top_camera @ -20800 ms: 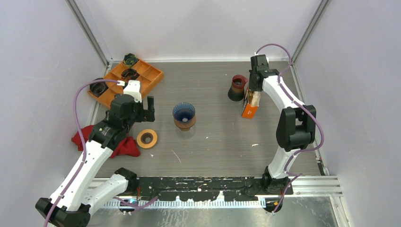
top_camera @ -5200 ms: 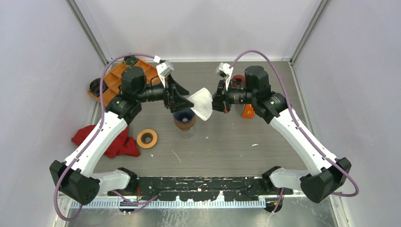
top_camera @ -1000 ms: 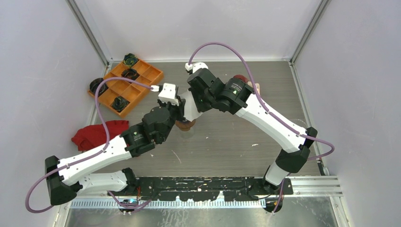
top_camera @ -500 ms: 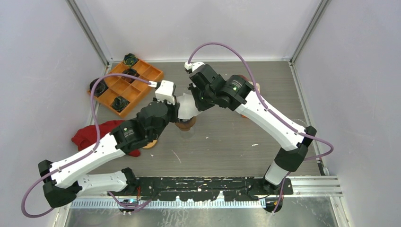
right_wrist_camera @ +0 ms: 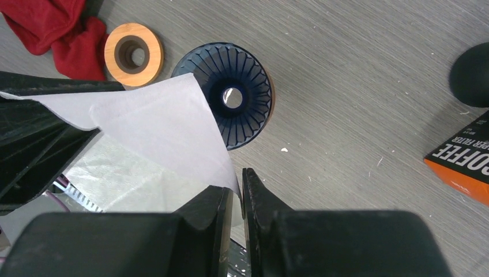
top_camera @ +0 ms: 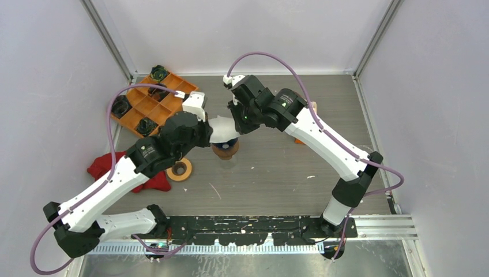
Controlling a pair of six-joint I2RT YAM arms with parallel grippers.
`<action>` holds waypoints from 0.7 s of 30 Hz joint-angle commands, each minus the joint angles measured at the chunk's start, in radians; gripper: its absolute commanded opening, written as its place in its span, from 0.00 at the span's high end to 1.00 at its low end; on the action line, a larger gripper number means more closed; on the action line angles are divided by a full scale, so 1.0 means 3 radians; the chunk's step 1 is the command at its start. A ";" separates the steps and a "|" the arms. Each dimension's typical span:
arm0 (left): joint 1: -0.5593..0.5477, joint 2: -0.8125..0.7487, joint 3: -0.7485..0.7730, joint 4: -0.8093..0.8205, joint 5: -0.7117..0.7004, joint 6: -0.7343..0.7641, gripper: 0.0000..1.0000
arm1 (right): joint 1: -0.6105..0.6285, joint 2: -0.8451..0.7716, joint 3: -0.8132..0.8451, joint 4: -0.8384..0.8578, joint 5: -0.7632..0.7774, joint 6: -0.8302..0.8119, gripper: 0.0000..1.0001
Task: Place the coffee filter in the dripper
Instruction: Place the coffee filter in the coffee dripper.
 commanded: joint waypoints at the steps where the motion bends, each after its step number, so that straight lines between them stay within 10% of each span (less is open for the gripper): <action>1: 0.0119 0.0054 0.0239 -0.0243 0.0294 -0.0022 0.96 | -0.0032 0.0041 0.0182 0.0138 -0.0118 -0.0092 0.82; 21: 0.0636 0.0459 0.0608 -0.0651 0.1097 0.0055 0.99 | -0.0173 0.0151 0.0142 0.0176 -0.0300 -0.0192 0.86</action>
